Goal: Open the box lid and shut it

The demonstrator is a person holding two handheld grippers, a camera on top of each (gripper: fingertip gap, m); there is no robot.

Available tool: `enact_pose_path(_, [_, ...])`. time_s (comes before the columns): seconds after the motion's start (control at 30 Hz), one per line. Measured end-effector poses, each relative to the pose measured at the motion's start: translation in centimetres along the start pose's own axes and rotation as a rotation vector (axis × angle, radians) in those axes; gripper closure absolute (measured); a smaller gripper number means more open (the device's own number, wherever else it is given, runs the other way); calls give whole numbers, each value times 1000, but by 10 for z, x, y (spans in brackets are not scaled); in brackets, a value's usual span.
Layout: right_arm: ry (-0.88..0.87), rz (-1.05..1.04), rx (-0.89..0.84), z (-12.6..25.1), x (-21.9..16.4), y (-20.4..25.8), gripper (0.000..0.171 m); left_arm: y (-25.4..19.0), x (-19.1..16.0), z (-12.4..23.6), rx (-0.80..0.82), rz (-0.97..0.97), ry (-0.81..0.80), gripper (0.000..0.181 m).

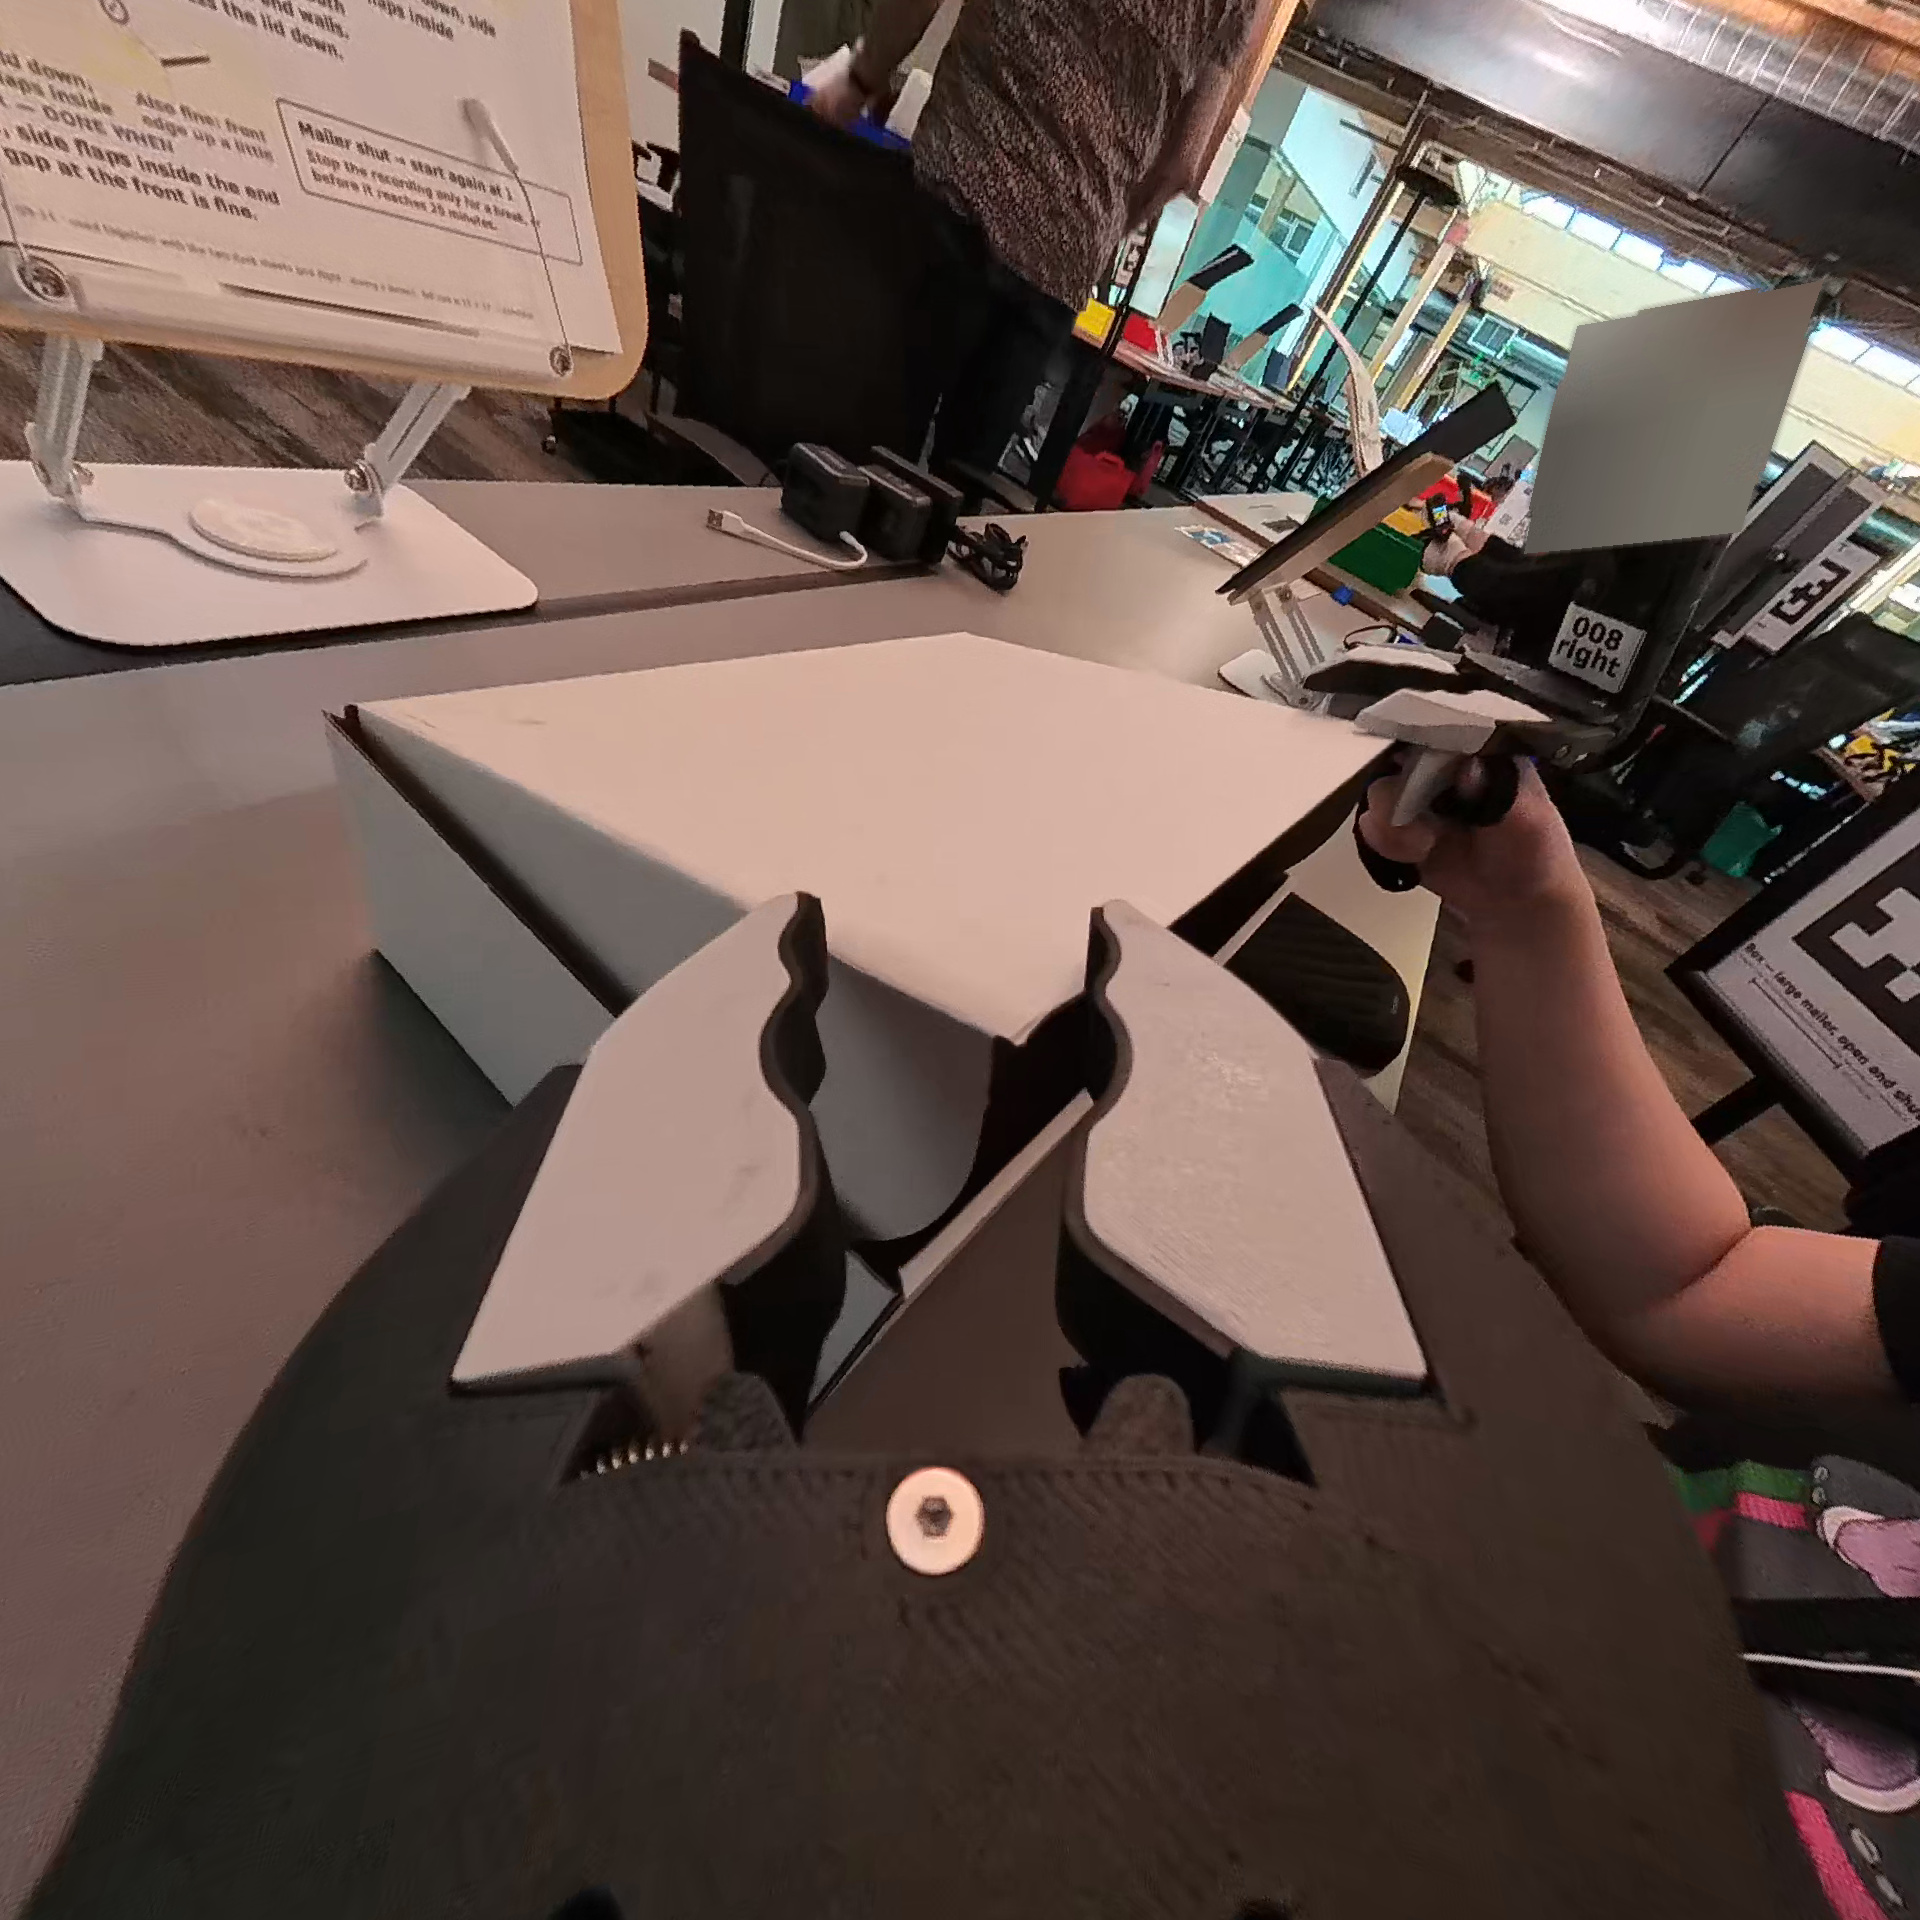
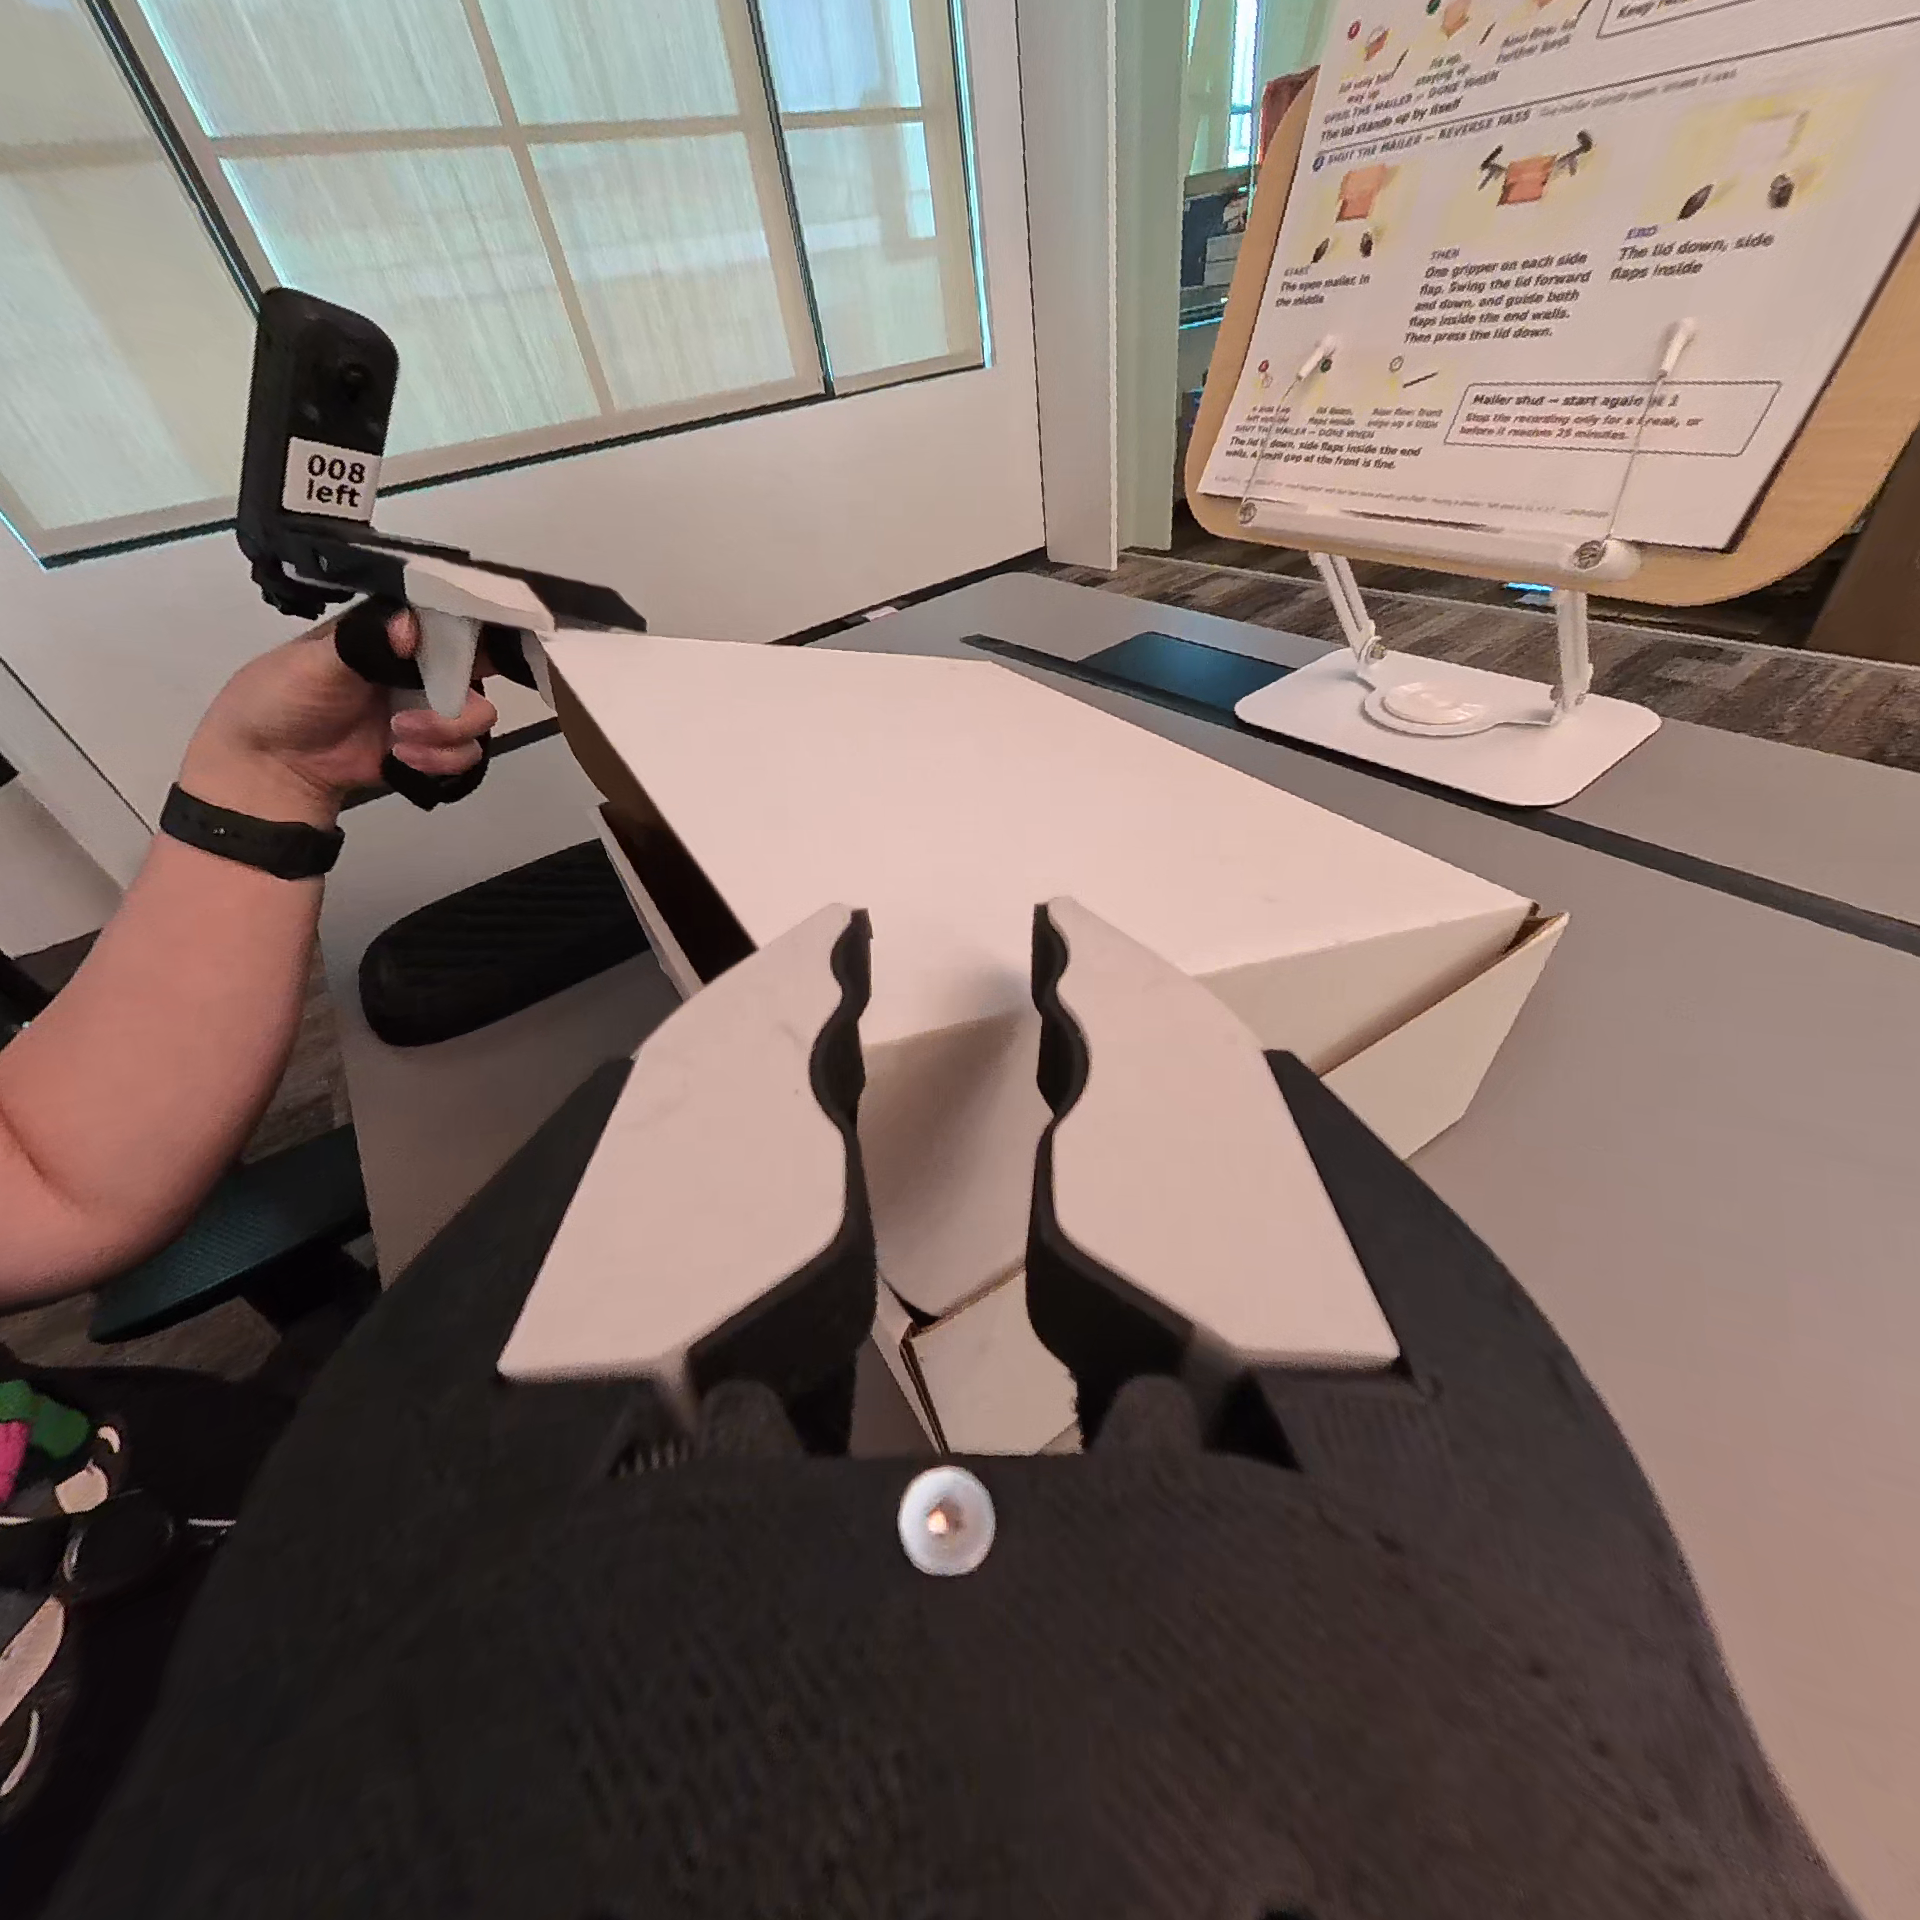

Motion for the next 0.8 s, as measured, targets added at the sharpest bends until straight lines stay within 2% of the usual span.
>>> enact_pose_path(0.13, [18, 5, 3, -3, -4, 1, 140, 2, -5, -1, 5, -6, 22, 133])
enact_pose_path(0.23, [-10, 28, -4, 2, 0, -1, 136, 1, 4, 5, -30, 12, -18, 133])
enact_pose_path(0.3, [-8, 26, -95, 11, 4, -25, 135, 10, 23, 16, -29, 56, -89, 130])
enact_pose_path(0.4, [-64, -149, -180, 14, 9, -79, 118, 38, 62, 21, -26, 119, -183, 120])
enact_pose_path(0.43, [-51, -233, -150, 6, 3, -94, 112, 51, 70, 13, -24, 148, -165, 115])
enact_pose_path(0.53, [17, -371, -80, -27, -25, -128, 111, 90, 75, -26, -43, 237, -26, 112])
enact_pose_path(0.63, [66, -500, 9, -57, -49, -135, 107, 115, 68, -60, -110, 358, 77, 111])
enact_pose_path(0.8, [110, -600, -1, -70, -74, -147, 105, 144, 54, -86, -62, 431, 140, 99])
Point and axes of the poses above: each gripper's, where its closed fingertips meet, z back along the fingers, x out of its top, y = z × x across the jaws, the point moved 1 cm from there along z, back along the fingers, and after that the axes turned 15 degrees about z, right-handed, at the moved point
